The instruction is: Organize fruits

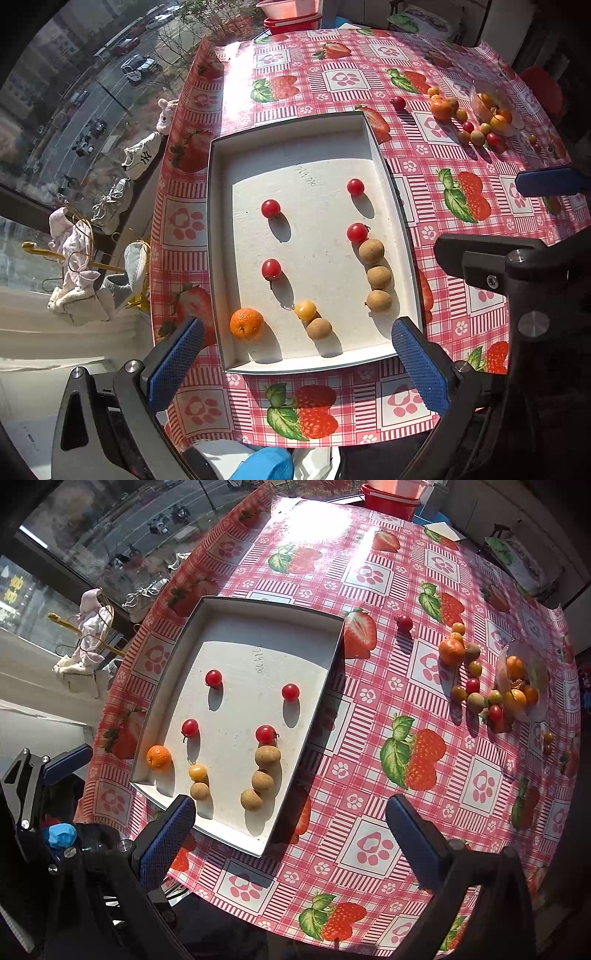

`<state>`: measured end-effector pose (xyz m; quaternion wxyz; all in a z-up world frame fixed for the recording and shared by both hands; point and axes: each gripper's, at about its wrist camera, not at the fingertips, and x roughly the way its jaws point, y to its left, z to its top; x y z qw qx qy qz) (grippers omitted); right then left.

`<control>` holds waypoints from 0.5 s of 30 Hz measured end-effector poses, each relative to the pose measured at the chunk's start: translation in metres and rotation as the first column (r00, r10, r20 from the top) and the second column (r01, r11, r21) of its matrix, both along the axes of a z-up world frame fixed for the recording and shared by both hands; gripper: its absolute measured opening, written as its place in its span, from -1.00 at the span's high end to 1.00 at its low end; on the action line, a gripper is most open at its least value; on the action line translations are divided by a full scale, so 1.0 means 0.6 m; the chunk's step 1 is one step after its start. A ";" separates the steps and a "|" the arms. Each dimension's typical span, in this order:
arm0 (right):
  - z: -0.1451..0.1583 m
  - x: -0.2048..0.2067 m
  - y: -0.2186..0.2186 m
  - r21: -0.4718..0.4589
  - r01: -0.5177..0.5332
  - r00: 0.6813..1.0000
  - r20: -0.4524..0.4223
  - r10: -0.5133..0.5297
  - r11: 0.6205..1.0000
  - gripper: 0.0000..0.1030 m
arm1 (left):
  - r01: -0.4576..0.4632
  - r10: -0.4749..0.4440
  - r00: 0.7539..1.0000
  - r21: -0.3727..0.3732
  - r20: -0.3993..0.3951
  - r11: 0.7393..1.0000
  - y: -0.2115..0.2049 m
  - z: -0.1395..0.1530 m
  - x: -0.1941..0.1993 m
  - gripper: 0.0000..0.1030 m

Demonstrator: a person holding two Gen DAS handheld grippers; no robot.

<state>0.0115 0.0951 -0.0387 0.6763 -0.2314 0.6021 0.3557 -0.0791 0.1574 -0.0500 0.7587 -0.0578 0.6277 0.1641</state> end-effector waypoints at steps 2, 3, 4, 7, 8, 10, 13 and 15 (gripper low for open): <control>0.000 -0.001 0.001 -0.001 -0.008 1.000 0.001 0.008 1.000 -0.99 | 0.001 -0.001 1.000 -0.002 -0.002 1.000 -0.001 -0.001 0.000 -0.98; -0.001 -0.002 0.002 -0.003 -0.012 1.000 0.002 0.012 1.000 -0.99 | 0.001 -0.001 1.000 -0.003 -0.004 1.000 -0.002 -0.001 -0.001 -0.98; -0.001 -0.003 0.003 -0.004 -0.015 1.000 0.003 0.015 1.000 -0.99 | 0.001 -0.001 1.000 -0.005 -0.004 1.000 -0.003 -0.002 -0.001 -0.98; -0.003 -0.005 0.004 -0.009 -0.023 1.000 0.003 0.023 1.000 -0.99 | 0.002 -0.002 1.000 -0.009 -0.009 1.000 -0.003 -0.003 -0.001 -0.97; -0.003 -0.005 0.003 -0.009 -0.026 1.000 0.003 0.026 1.000 -0.99 | 0.003 -0.003 1.000 -0.012 -0.010 1.000 -0.002 -0.004 -0.001 -0.97; -0.004 -0.006 0.003 -0.011 -0.028 1.000 0.002 0.028 1.000 -0.99 | 0.002 -0.002 1.000 -0.017 -0.011 1.000 -0.002 -0.005 -0.002 -0.98; -0.005 -0.006 0.002 -0.013 -0.032 0.999 0.002 0.032 0.999 -0.99 | -0.005 0.005 1.000 -0.020 -0.015 1.000 0.001 -0.007 -0.002 -0.97; -0.006 -0.007 0.003 -0.014 -0.033 0.999 0.003 0.033 0.999 -0.99 | -0.012 0.011 1.000 -0.026 -0.013 1.000 0.002 -0.007 -0.003 -0.97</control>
